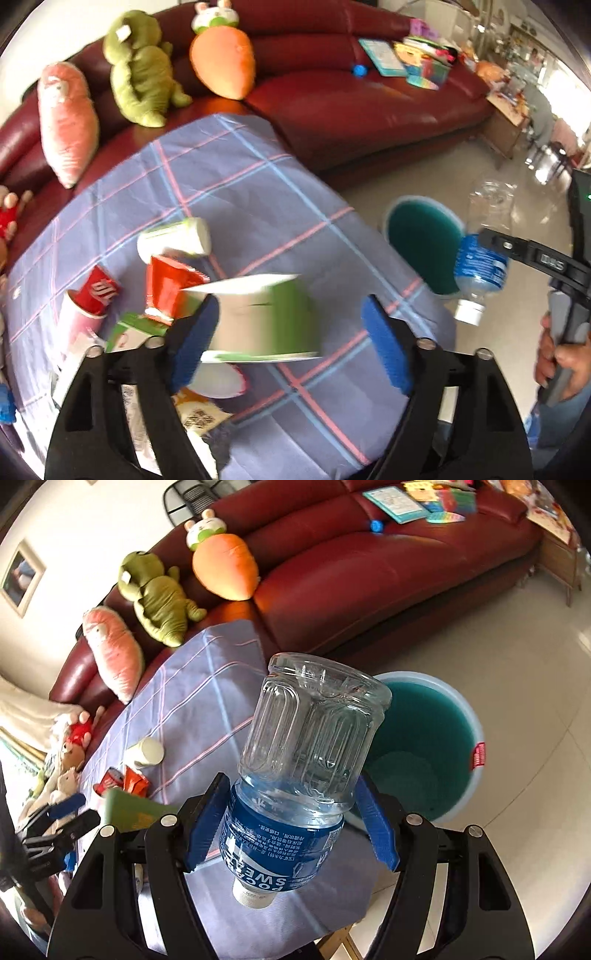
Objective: Collect trash
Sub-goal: 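Carry the bottle and the green carton over the teal bin with both tools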
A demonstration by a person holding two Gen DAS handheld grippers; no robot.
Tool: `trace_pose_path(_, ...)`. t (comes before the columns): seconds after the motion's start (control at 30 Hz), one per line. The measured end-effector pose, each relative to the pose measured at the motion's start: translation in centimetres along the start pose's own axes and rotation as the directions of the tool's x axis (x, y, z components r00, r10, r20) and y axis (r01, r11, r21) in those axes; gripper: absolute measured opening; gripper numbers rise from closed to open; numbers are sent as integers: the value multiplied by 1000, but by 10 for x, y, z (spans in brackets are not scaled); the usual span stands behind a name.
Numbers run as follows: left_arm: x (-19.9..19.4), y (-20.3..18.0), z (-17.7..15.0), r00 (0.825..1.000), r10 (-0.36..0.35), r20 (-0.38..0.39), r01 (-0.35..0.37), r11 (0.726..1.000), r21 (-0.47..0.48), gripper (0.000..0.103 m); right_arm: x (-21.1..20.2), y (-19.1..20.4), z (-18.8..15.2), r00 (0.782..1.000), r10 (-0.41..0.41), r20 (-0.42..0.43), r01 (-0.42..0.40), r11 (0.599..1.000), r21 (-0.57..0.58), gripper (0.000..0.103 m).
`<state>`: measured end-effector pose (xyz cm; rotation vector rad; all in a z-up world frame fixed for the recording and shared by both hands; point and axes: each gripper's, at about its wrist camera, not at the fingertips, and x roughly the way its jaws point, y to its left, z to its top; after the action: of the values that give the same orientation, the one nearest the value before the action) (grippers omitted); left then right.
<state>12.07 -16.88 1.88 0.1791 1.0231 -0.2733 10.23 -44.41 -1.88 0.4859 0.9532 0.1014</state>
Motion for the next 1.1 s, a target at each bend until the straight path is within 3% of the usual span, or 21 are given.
trace_pose_path(0.1,13,1,-9,998,-36,-60,36,999,-1,83,1,6,-4,1000,8,-9,-8,1000,-11,66)
trace_pose_path(0.3,24,-16,-20,997,8,-81,2,992,129,83,0,7,-8,1000,5,-24,-5,1000,-15,66)
trace_pose_path(0.47,49,-28,-11,989,-11,-148,32,989,144,82,1,8,-10,1000,3,-30,-3,1000,-9,66)
trace_pose_path(0.5,53,-30,-12,988,-6,-152,28,989,146,77,1,8,-11,1000,2,-31,-3,1000,-8,66)
trace_pose_path(0.53,59,-33,-13,986,4,-167,22,988,153,48,1,8,-12,999,1,-32,-1,1000,-6,66)
trace_pose_path(0.57,64,-34,-15,982,0,-187,30,988,155,27,0,6,-13,999,1,-33,-1,1000,-6,67)
trace_pose_path(0.6,68,-34,-17,979,-23,-204,53,988,144,27,0,4,-14,999,-2,-35,1,1000,-4,67)
trace_pose_path(0.8,54,-30,-16,992,3,-129,11,994,108,26,3,-3,-12,999,-2,-40,2,1000,9,67)
trace_pose_path(0.97,28,-35,4,998,-43,-51,47,996,81,26,0,-11,-7,1000,-3,-20,3,1000,28,66)
trace_pose_path(1.1,18,-59,32,993,-121,12,119,988,99,26,-11,-34,6,999,-42,25,41,997,70,66)
